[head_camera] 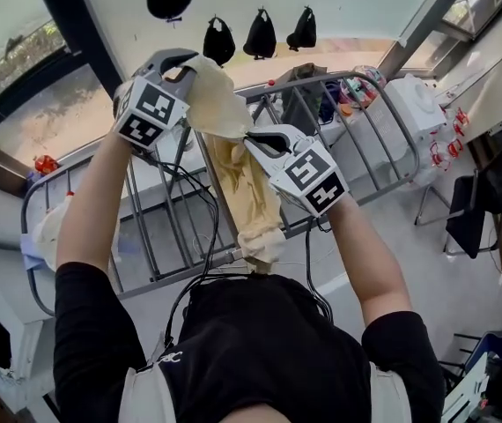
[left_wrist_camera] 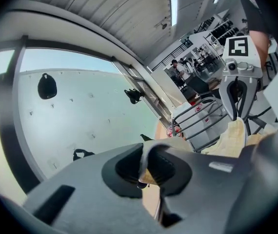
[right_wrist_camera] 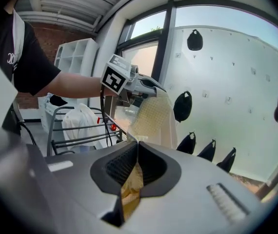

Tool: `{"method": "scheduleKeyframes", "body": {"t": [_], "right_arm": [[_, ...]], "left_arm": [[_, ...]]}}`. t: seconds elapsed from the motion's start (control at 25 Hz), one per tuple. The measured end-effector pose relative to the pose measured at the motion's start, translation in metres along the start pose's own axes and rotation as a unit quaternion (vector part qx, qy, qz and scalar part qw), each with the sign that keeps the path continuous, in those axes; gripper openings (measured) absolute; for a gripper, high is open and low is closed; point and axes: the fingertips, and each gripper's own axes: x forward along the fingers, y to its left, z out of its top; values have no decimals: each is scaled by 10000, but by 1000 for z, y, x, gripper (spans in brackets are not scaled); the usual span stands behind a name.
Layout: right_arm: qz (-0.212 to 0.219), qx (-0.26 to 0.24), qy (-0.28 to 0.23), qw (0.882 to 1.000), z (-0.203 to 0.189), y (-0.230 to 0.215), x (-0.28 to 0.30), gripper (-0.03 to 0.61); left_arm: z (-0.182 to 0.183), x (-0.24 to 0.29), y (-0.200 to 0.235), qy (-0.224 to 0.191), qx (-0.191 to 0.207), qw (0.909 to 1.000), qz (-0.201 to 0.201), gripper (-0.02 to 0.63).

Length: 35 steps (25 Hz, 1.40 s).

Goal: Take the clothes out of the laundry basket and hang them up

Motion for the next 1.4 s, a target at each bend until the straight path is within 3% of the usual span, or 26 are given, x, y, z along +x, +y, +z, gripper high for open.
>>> {"method": "scheduleKeyframes", "body": {"t": [0.16, 0.32, 0.44, 0.6, 0.72, 0.92, 1.08, 1.24, 1.4], "right_arm": [[547, 299, -240, 9978, 23, 37, 5, 25], [927, 437, -503, 9935, 46, 60, -3, 25], [1214, 887, -858, 9849, 62, 65, -13, 25], [1291, 1120, -1065, 9795, 74, 63, -30, 25], [1038, 1115, -732, 9856, 49, 57, -31, 25], [830, 1555, 35, 9843, -23, 62, -22, 25], [899, 1744, 189, 9804, -44, 83, -26, 25], [1147, 1587, -182, 9805, -17, 104, -59, 25], [1295, 2003, -1235, 9633, 35, 80, -109, 25]], "left_arm": [[-24, -24, -4, 198, 35, 9996, -199, 11], [-37, -39, 6, 288, -31, 9995, -130, 11], [-40, -47, 16, 261, -134, 9996, -22, 12], [-34, -49, 22, 169, -196, 9997, -8, 12], [-35, -38, 8, 194, -139, 9995, -227, 12], [-53, -5, -23, 399, -22, 9976, -562, 12], [-59, 19, -47, 511, 44, 9950, -858, 12], [-48, 39, -50, 387, -1, 9948, -939, 12], [-22, 55, -47, 155, -104, 9947, -1015, 12]]}}
